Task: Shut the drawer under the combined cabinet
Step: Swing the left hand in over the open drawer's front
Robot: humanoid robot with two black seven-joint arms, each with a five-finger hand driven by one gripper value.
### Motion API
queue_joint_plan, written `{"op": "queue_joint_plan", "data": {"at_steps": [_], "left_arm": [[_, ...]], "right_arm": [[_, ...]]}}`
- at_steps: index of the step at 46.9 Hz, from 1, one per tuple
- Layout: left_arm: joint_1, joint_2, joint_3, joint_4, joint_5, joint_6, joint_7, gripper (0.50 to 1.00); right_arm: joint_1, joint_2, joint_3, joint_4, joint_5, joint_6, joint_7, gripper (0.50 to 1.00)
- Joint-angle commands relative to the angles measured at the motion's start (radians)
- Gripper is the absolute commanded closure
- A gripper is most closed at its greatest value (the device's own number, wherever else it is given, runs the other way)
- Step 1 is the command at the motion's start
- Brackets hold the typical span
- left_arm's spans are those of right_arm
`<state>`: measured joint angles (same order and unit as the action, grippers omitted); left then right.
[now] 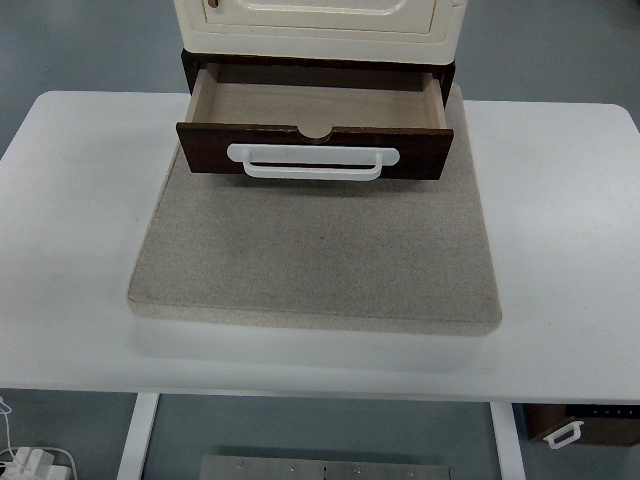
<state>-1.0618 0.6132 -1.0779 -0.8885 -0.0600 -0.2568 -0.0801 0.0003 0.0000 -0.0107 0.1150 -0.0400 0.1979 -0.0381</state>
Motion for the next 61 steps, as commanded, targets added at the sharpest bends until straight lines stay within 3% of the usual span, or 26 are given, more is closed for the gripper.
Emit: {"op": "queue_joint_plan", "data": {"at_steps": [1, 13, 29, 49, 61], "left_arm": [[-0.001, 0.036, 0.006, -0.090, 0.008, 0.002, 0.000, 0.500], [0.005, 0.111, 0.009, -0.355, 0.153, 0.004, 0.000, 0.500], [-0.017, 0.100, 0.119, -0.584, 0.330, 0.005, 0.003, 0.500], [-0.081, 0.056, 0.388, -0.727, 0.595, 0.001, 0.023, 0.500], [-0.144, 0.000, 0.518, -0.768, 0.620, -0.009, 0.141, 0.500]], "right_arm": [[0.000, 0.000, 0.000, 0.000, 0.000, 0.000, 0.000, 0.548], [0.000, 0.000, 0.000, 0.000, 0.000, 0.000, 0.000, 0.548], [0.000, 0.000, 0.000, 0.000, 0.000, 0.000, 0.000, 0.548], [0.000, 0.000, 0.000, 0.000, 0.000, 0.000, 0.000, 0.548], [0.000, 0.000, 0.000, 0.000, 0.000, 0.000, 0.000, 0.548]]}}
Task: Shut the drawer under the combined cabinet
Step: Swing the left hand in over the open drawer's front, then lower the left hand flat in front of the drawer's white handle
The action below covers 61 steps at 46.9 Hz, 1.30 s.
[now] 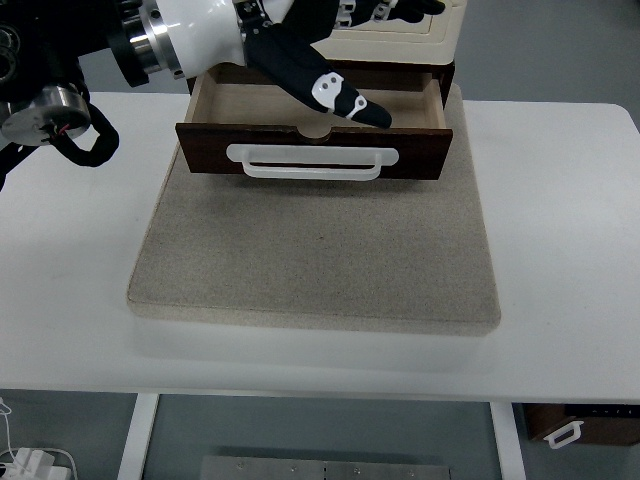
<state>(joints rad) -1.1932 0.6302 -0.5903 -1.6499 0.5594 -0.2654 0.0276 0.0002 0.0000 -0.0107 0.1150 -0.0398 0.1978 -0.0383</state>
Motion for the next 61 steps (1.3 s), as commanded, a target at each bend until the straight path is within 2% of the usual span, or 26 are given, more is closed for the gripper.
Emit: {"op": "queue_joint_plan", "data": {"at_steps": [1, 9, 17, 28, 43, 61], "left_arm": [[-0.016, -0.021, 0.043, -0.010, 0.000, 0.000, 0.049, 0.500], [-0.037, -0.061, 0.125, -0.014, 0.000, -0.011, 0.179, 0.500], [-0.032, -0.078, 0.187, -0.014, 0.000, -0.063, 0.230, 0.500], [-0.019, -0.093, 0.250, -0.014, -0.001, -0.066, 0.293, 0.500], [-0.013, -0.092, 0.261, -0.004, -0.018, -0.057, 0.459, 0.500], [-0.013, -0.099, 0.265, 0.074, -0.013, -0.038, 0.506, 0.500]], "right_arm": [[0.000, 0.000, 0.000, 0.000, 0.000, 0.000, 0.000, 0.548], [0.000, 0.000, 0.000, 0.000, 0.000, 0.000, 0.000, 0.548], [0.000, 0.000, 0.000, 0.000, 0.000, 0.000, 0.000, 0.548], [0.000, 0.000, 0.000, 0.000, 0.000, 0.000, 0.000, 0.548], [0.000, 0.000, 0.000, 0.000, 0.000, 0.000, 0.000, 0.548], [0.000, 0.000, 0.000, 0.000, 0.000, 0.000, 0.000, 0.548]]}}
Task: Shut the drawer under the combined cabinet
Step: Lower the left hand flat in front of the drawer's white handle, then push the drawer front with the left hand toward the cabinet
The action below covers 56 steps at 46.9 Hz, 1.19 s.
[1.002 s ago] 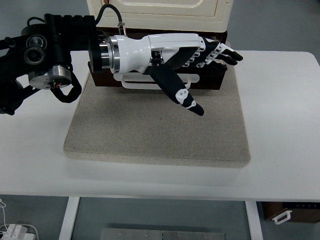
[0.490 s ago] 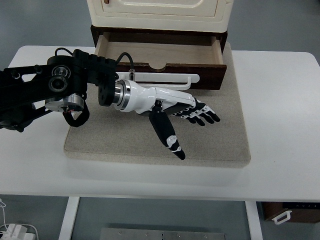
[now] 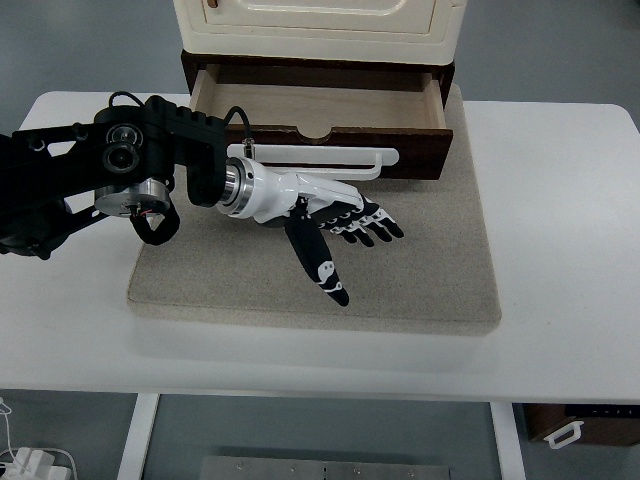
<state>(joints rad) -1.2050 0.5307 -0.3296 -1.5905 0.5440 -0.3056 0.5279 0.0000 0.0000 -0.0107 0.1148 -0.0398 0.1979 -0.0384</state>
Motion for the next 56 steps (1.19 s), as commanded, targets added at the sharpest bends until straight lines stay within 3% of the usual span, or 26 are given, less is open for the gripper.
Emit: {"op": "queue_joint_plan", "data": {"at_steps": [1, 41, 56], "left_arm": [[-0.001, 0.000, 0.006, 0.020, 0.004, 0.003, 0.009, 0.500], [-0.027, -0.017, 0.006, 0.173, 0.013, 0.023, 0.012, 0.500], [-0.047, -0.074, -0.006, 0.268, 0.013, 0.026, 0.006, 0.500]], "right_arm": [[0.000, 0.000, 0.000, 0.000, 0.000, 0.000, 0.000, 0.548], [0.000, 0.000, 0.000, 0.000, 0.000, 0.000, 0.000, 0.548], [0.000, 0.000, 0.000, 0.000, 0.000, 0.000, 0.000, 0.548]]}}
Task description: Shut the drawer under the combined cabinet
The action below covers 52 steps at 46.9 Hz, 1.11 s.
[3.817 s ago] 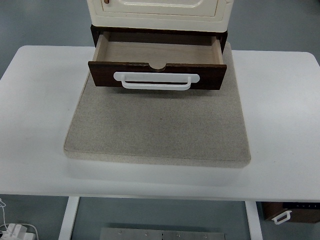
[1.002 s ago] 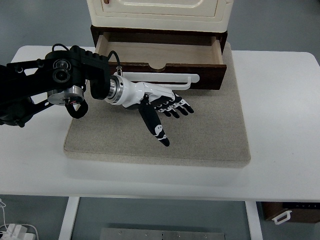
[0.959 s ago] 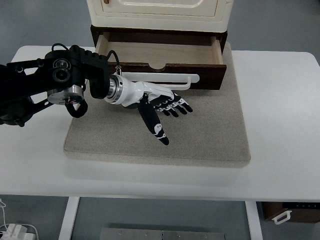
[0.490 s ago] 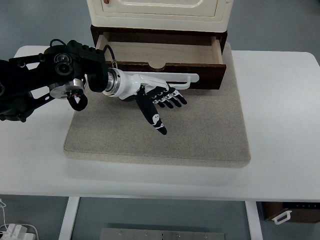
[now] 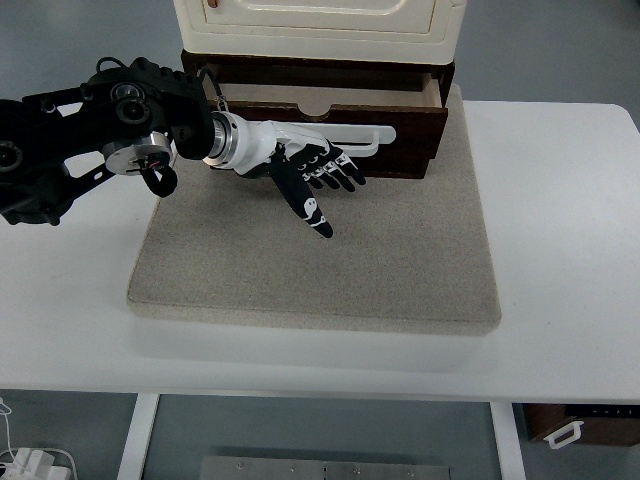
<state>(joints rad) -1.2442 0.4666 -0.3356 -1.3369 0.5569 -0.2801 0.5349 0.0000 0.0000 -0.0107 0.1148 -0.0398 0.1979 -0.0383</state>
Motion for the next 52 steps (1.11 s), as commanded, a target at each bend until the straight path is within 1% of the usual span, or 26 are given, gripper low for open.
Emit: {"op": "queue_joint_plan", "data": {"at_steps": [1, 17, 23, 29, 40, 52], "left_arm": [[-0.009, -0.012, 0.000, 0.021, 0.001, 0.002, -0.001, 0.500], [-0.032, -0.069, -0.002, 0.139, 0.001, 0.015, -0.012, 0.500], [-0.031, -0.068, -0.002, 0.148, 0.001, 0.018, -0.016, 0.500], [-0.026, -0.068, -0.002, 0.160, 0.001, 0.044, -0.021, 0.500], [-0.026, -0.068, -0.003, 0.203, -0.002, 0.045, -0.038, 0.500], [-0.021, -0.068, -0.003, 0.222, -0.002, 0.050, -0.047, 0.500]], "right_arm": [[0.000, 0.000, 0.000, 0.000, 0.000, 0.000, 0.000, 0.548], [0.000, 0.000, 0.000, 0.000, 0.000, 0.000, 0.000, 0.548], [0.000, 0.000, 0.000, 0.000, 0.000, 0.000, 0.000, 0.548], [0.000, 0.000, 0.000, 0.000, 0.000, 0.000, 0.000, 0.548], [0.000, 0.000, 0.000, 0.000, 0.000, 0.000, 0.000, 0.548], [0.000, 0.000, 0.000, 0.000, 0.000, 0.000, 0.000, 0.548]]}}
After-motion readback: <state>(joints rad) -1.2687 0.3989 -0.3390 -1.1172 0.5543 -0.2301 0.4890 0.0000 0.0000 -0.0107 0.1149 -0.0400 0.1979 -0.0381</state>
